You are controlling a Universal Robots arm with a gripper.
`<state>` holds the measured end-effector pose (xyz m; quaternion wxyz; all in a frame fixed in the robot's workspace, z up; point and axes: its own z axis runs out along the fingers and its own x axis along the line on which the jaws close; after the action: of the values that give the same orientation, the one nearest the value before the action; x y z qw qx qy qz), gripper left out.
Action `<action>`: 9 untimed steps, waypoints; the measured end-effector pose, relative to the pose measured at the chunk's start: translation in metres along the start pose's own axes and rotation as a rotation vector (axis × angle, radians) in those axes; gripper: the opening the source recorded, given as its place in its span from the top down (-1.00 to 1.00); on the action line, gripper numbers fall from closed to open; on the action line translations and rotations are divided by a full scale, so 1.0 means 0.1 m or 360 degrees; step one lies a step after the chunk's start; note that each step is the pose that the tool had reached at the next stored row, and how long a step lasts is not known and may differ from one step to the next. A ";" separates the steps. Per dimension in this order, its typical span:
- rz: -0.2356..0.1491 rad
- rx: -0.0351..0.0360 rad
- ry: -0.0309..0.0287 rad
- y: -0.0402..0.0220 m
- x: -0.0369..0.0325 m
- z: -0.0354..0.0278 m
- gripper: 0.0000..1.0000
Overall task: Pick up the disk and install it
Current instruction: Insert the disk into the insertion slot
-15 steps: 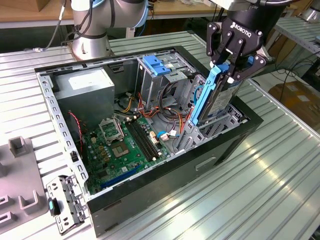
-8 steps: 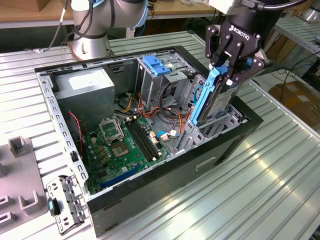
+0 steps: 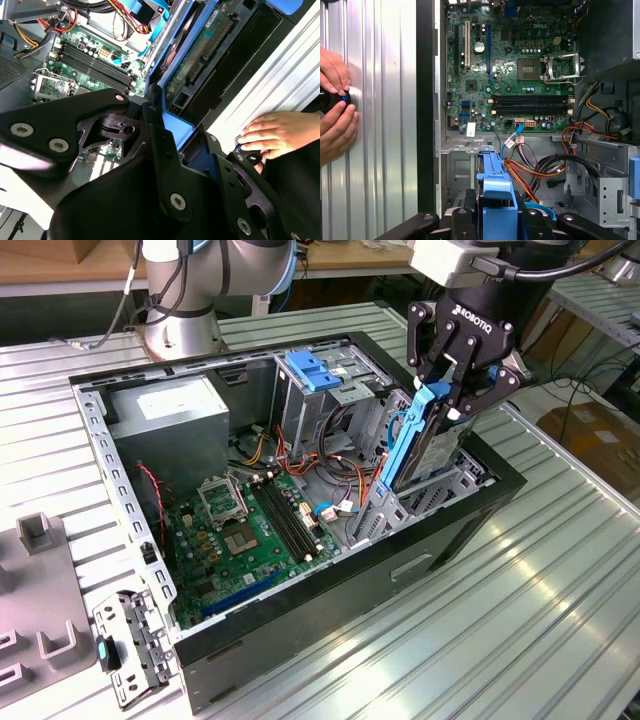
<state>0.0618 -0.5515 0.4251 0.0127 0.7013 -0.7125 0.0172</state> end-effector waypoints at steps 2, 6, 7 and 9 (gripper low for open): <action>0.0000 0.0000 -0.00002 0.000 0.000 0.001 0.26; 0.0000 0.0000 -0.00002 0.000 0.000 0.001 0.26; 0.0000 0.0000 -0.00002 0.000 0.000 0.002 0.26; 0.0000 0.0000 -0.00001 0.000 0.000 0.002 0.26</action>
<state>0.0618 -0.5515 0.4249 0.0127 0.7013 -0.7125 0.0172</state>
